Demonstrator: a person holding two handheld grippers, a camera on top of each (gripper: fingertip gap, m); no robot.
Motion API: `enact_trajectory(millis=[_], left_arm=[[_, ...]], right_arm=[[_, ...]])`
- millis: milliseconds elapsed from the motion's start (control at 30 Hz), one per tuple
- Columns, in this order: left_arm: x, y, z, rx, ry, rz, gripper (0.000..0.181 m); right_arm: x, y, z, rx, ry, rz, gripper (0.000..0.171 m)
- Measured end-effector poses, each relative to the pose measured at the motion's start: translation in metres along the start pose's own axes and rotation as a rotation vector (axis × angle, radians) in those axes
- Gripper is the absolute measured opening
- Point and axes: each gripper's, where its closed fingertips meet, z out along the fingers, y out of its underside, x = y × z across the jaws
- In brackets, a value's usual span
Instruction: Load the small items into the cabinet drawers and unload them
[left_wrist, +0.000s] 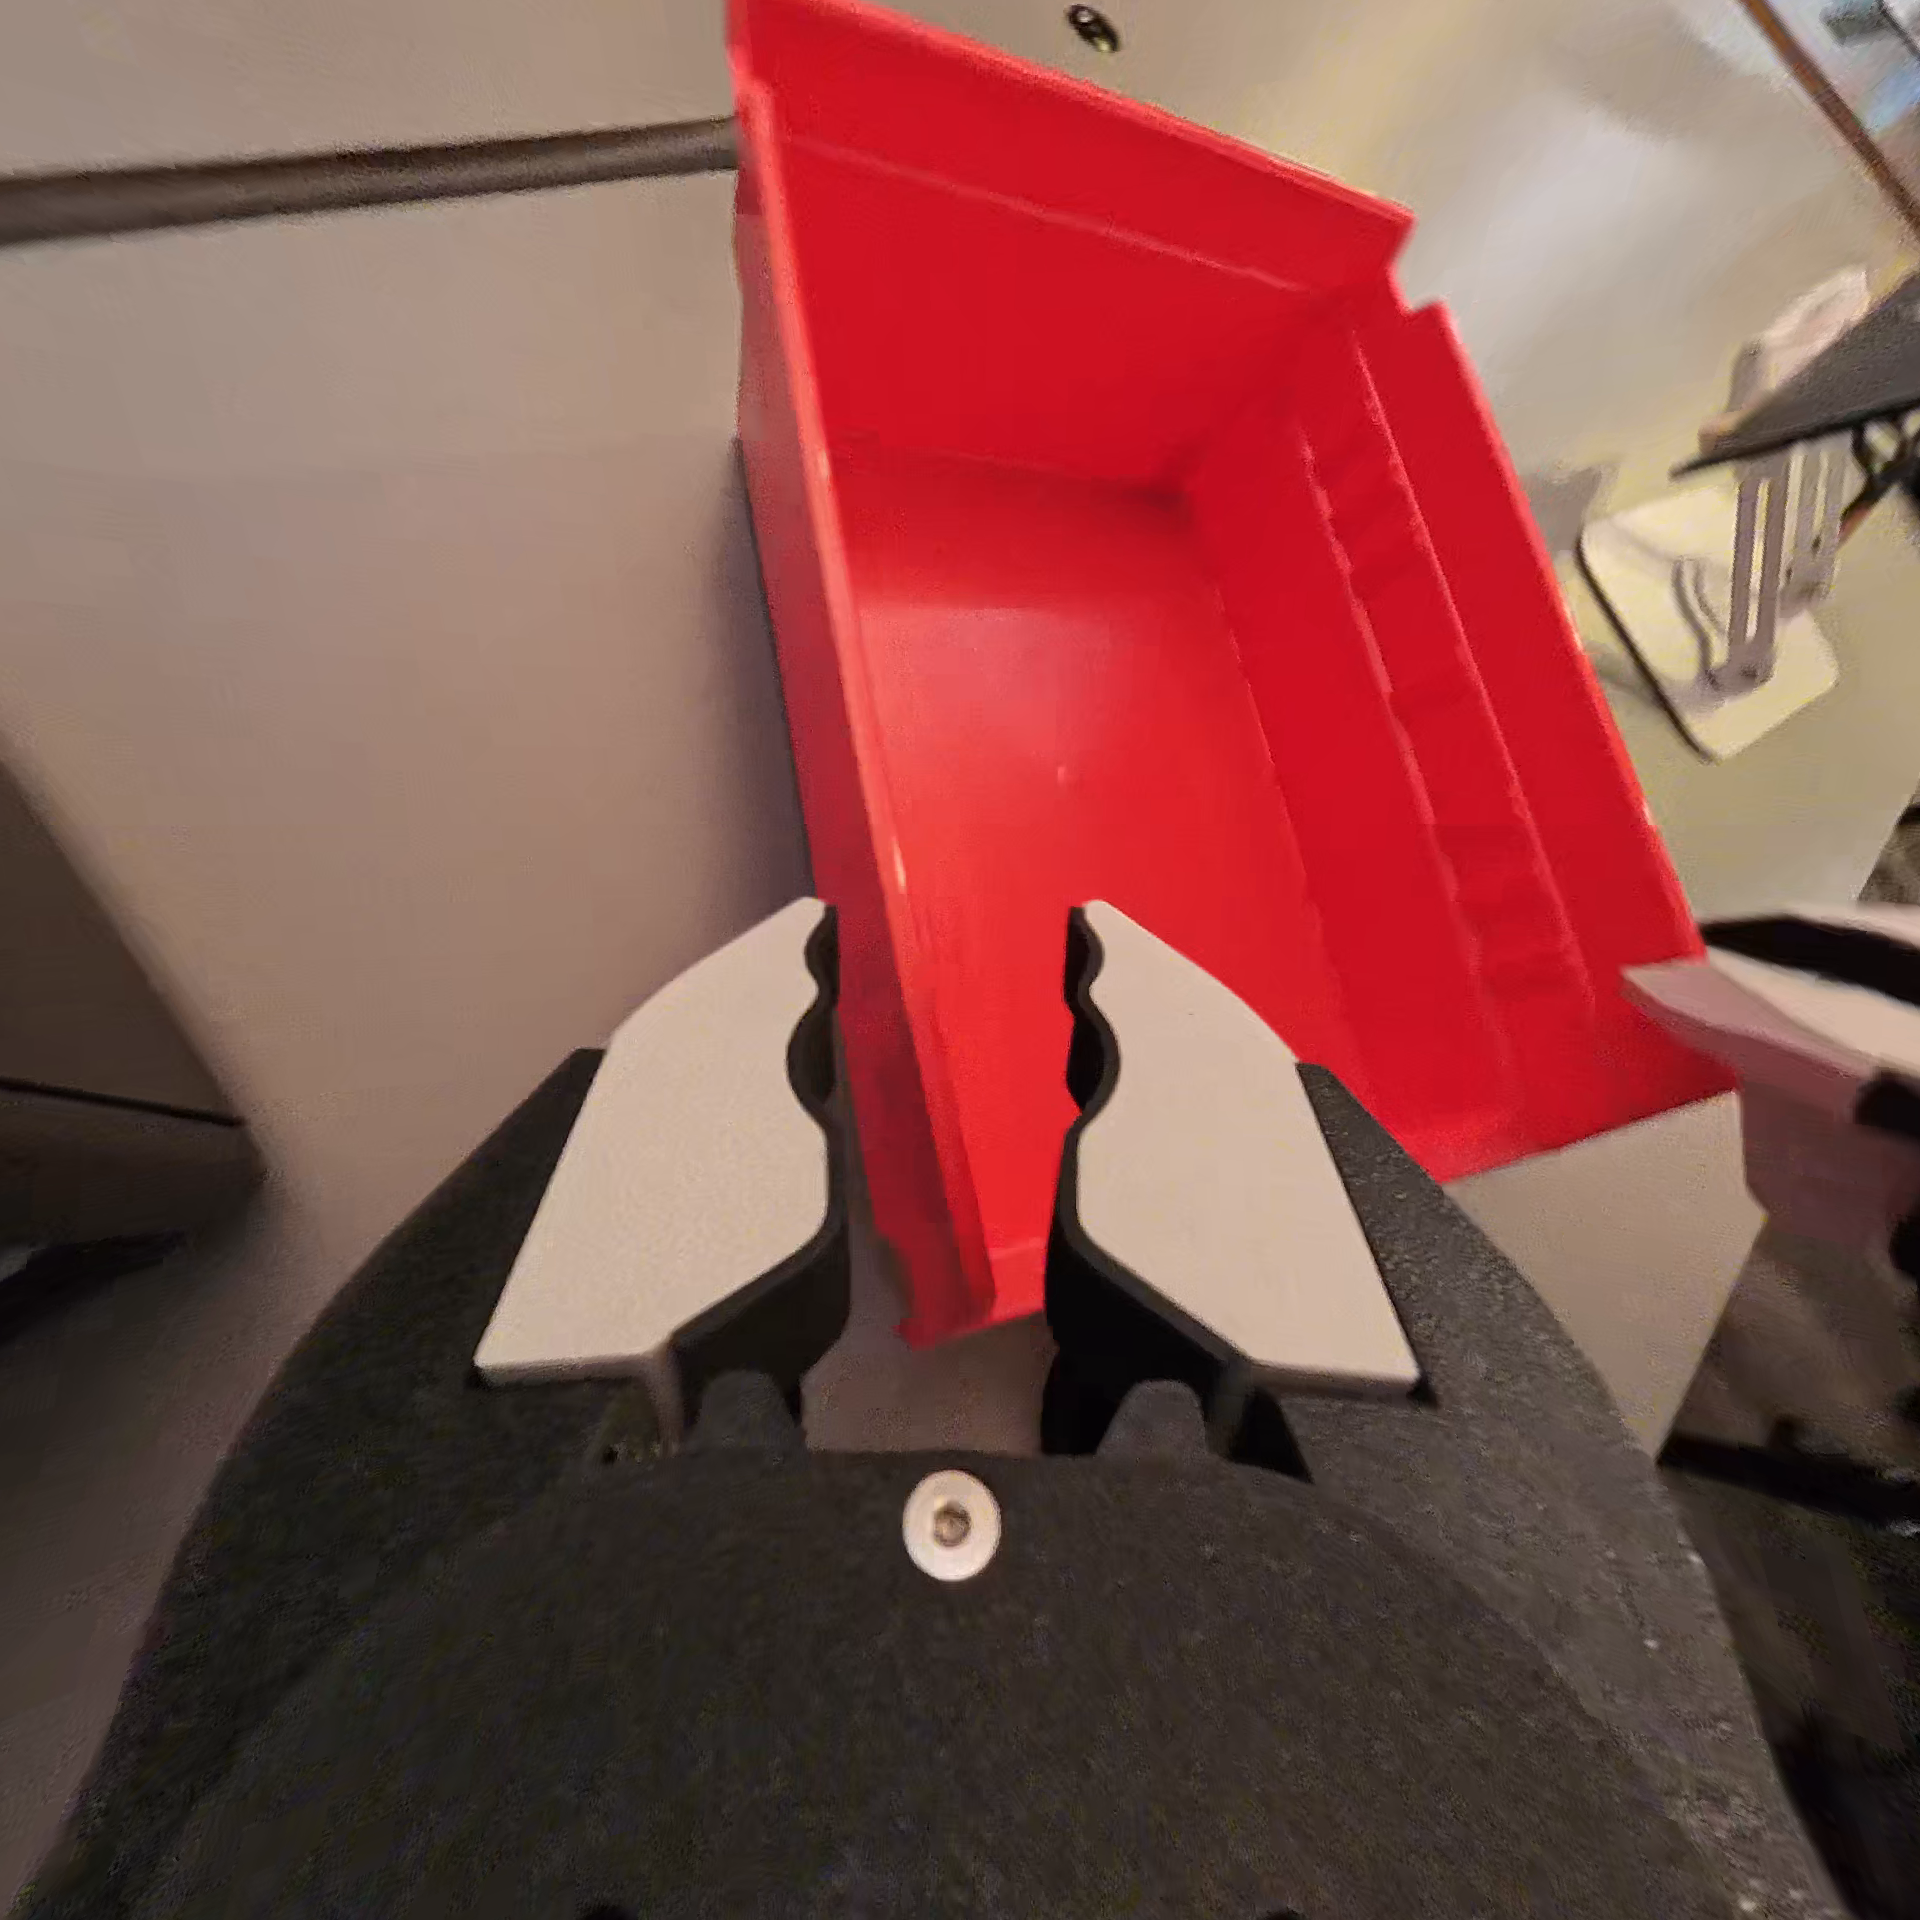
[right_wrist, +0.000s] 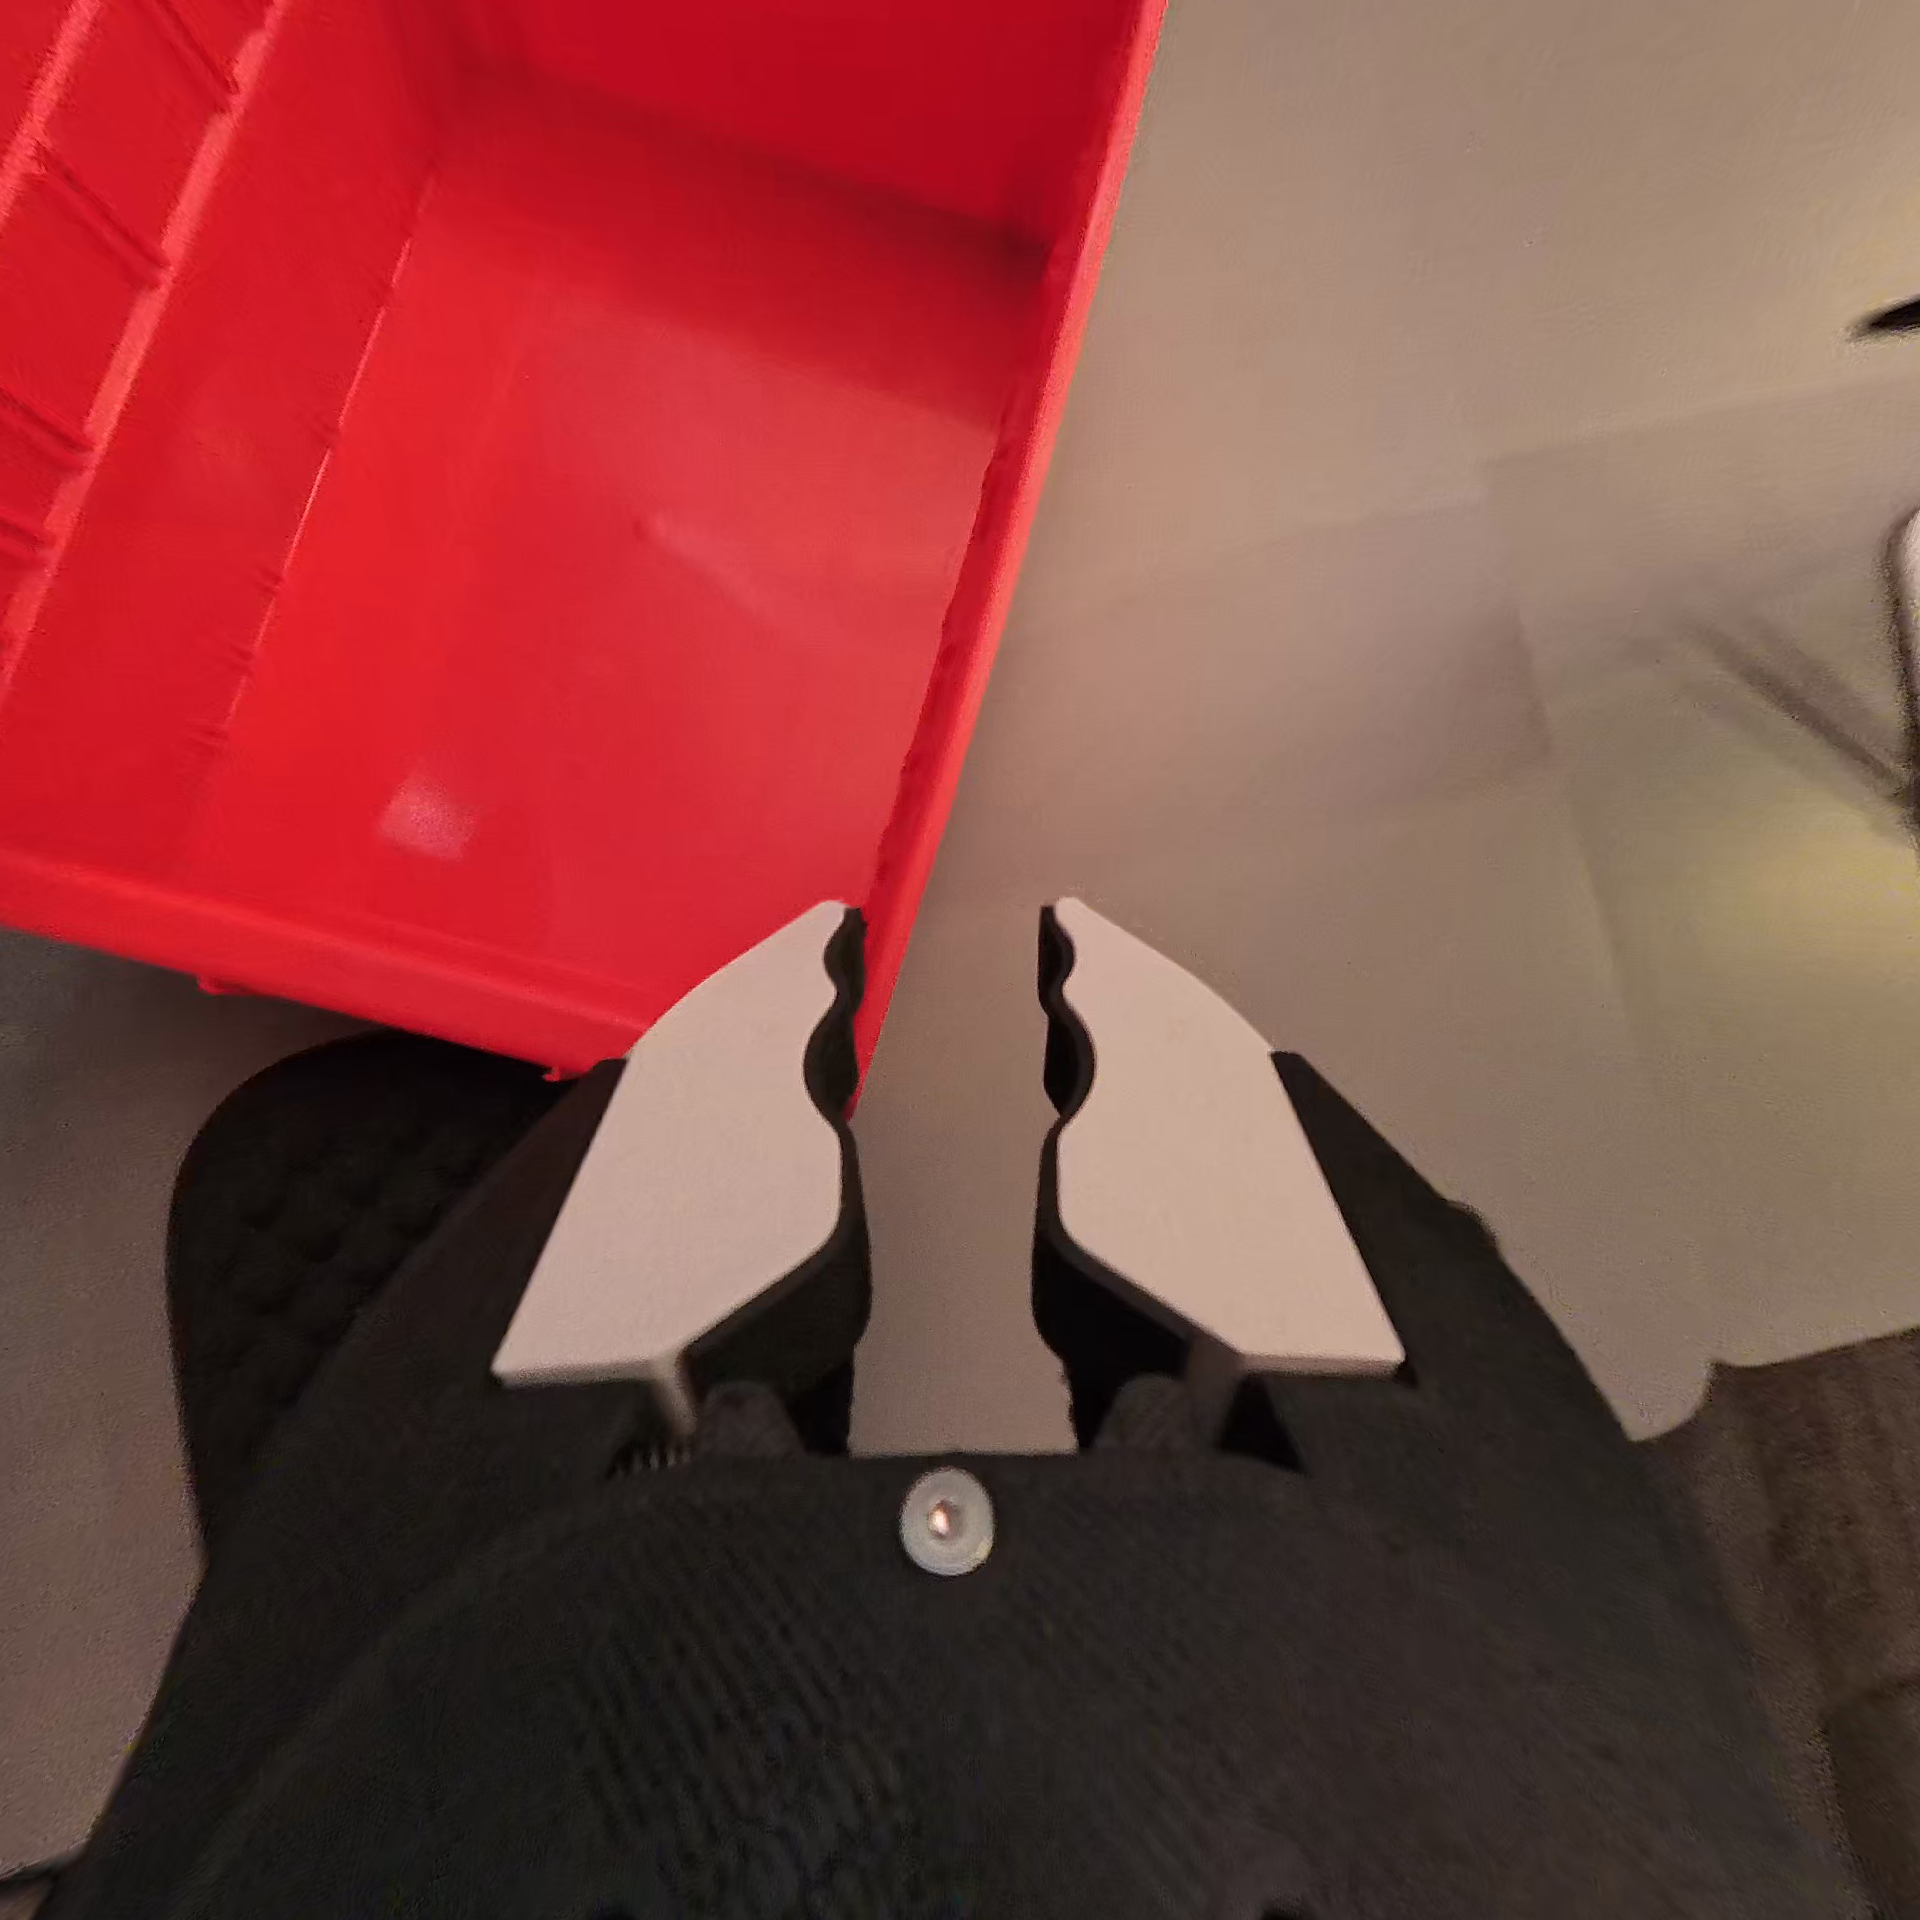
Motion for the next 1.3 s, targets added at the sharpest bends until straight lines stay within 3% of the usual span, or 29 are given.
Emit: enact_trajectory(millis=[67, 133, 267, 400, 533, 733, 867, 1033, 1167, 1300], left_arm=[[0.011, 0.006, -0.015, 0.024, 0.036, 0.071, 0.048], [0.018, 0.015, -0.036, 0.081, 0.096, 0.132, 0.048], [0.018, 0.035, -0.094, 0.242, 0.173, 0.254, 0.039], [0.000, 0.066, -0.150, 0.252, 0.212, 0.293, 0.039], [-0.049, 0.085, -0.202, 0.303, 0.168, 0.271, 0.039], [-0.165, 0.094, -0.279, 0.393, -0.104, 0.236, 0.036], [-0.232, 0.082, -0.339, 0.477, -0.231, 0.157, 0.037], [-0.284, 0.049, -0.422, 0.676, -0.281, 0.088, 0.035], [-0.303, 0.016, -0.481, 0.810, -0.273, 0.054, 0.033], [-0.300, -0.021, -0.523, 0.891, -0.295, 0.125, 0.032]], right_arm=[[-0.008, 0.009, 0.012, -0.096, -0.103, 0.033, 0.030], [-0.020, 0.010, 0.022, -0.132, -0.224, 0.038, 0.014], [-0.008, -0.002, 0.037, -0.110, -0.176, 0.060, 0.008], [-0.006, -0.017, 0.048, -0.113, -0.168, 0.016, 0.007], [-0.013, -0.028, 0.057, -0.101, -0.236, -0.061, 0.007], [-0.025, -0.031, 0.059, -0.104, -0.262, -0.134, 0.007], [-0.027, -0.030, 0.062, -0.116, -0.265, -0.132, 0.007], [-0.030, -0.023, 0.070, -0.126, -0.286, -0.083, 0.010], [-0.022, -0.033, 0.062, -0.067, -0.228, -0.052, 0.018], [-0.007, -0.070, 0.025, 0.121, -0.098, -0.001, 0.024]])
